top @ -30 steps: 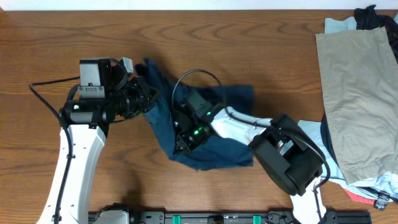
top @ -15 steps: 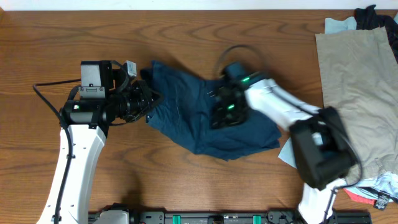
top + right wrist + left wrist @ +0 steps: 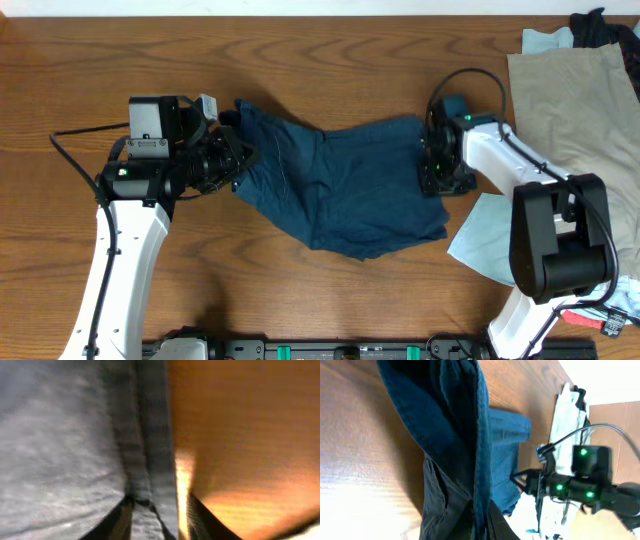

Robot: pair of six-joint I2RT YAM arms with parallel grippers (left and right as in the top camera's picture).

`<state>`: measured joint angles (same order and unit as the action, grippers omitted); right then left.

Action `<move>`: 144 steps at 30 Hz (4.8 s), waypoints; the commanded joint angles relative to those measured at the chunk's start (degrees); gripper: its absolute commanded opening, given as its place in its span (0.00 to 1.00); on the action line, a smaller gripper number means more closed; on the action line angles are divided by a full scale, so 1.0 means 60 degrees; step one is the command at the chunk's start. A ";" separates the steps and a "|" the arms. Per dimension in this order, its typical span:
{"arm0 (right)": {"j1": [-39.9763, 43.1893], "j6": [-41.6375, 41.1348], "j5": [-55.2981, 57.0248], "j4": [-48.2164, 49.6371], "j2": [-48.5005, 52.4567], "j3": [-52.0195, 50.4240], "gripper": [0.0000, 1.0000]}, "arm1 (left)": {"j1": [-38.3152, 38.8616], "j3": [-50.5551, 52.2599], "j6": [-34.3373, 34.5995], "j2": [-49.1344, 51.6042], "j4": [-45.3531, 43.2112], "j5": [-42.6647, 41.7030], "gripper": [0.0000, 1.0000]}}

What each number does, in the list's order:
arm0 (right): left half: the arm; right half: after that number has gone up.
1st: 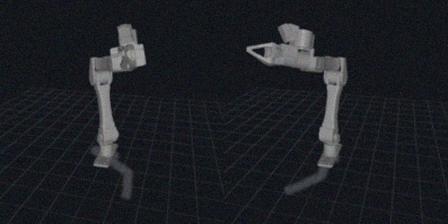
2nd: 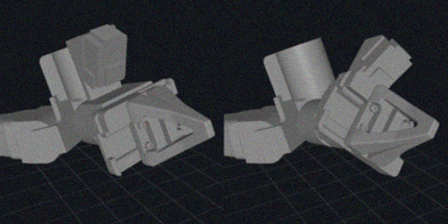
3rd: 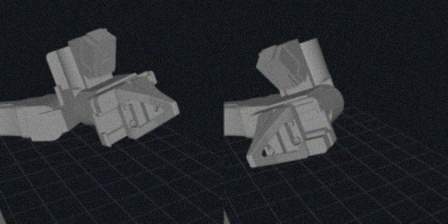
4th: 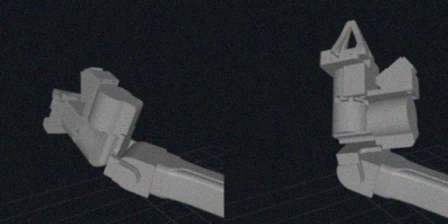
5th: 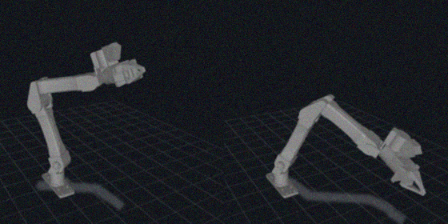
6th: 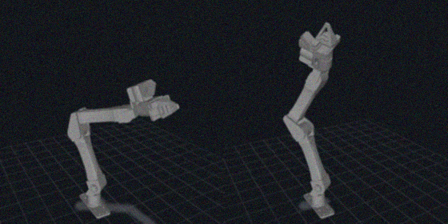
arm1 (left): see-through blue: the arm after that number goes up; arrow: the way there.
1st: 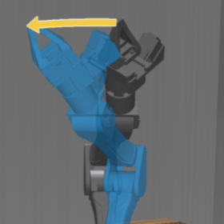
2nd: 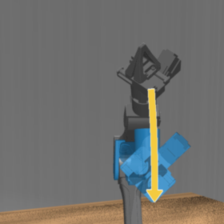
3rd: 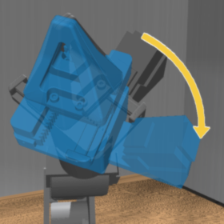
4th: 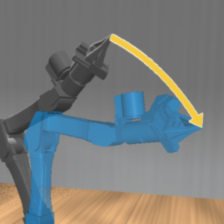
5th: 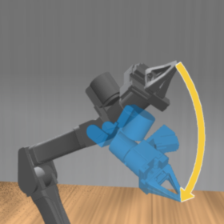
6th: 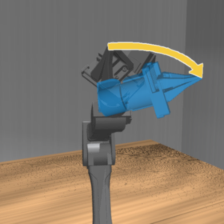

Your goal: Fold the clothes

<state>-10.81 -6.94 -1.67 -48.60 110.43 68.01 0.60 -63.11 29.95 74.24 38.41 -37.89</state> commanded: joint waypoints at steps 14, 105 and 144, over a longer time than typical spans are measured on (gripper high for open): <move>-0.1916 -0.0834 -0.1836 0.1424 0.0051 -0.1308 0.01 | 0.0954 -0.0157 0.1002 -0.0120 -0.1406 0.0146 0.06; 0.0073 -0.0543 -0.1122 -0.2310 -0.2047 0.0878 0.34 | -0.6761 -0.0780 0.1177 0.2976 0.0423 0.3173 1.00; 0.1621 -0.0295 -0.1789 -0.3410 -0.2634 0.0769 0.99 | 0.2200 -0.0514 -0.2725 0.0652 0.5002 0.5883 0.98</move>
<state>-0.97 -9.93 -13.04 -69.54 98.08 72.90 12.10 -66.89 13.06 84.71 68.82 -7.53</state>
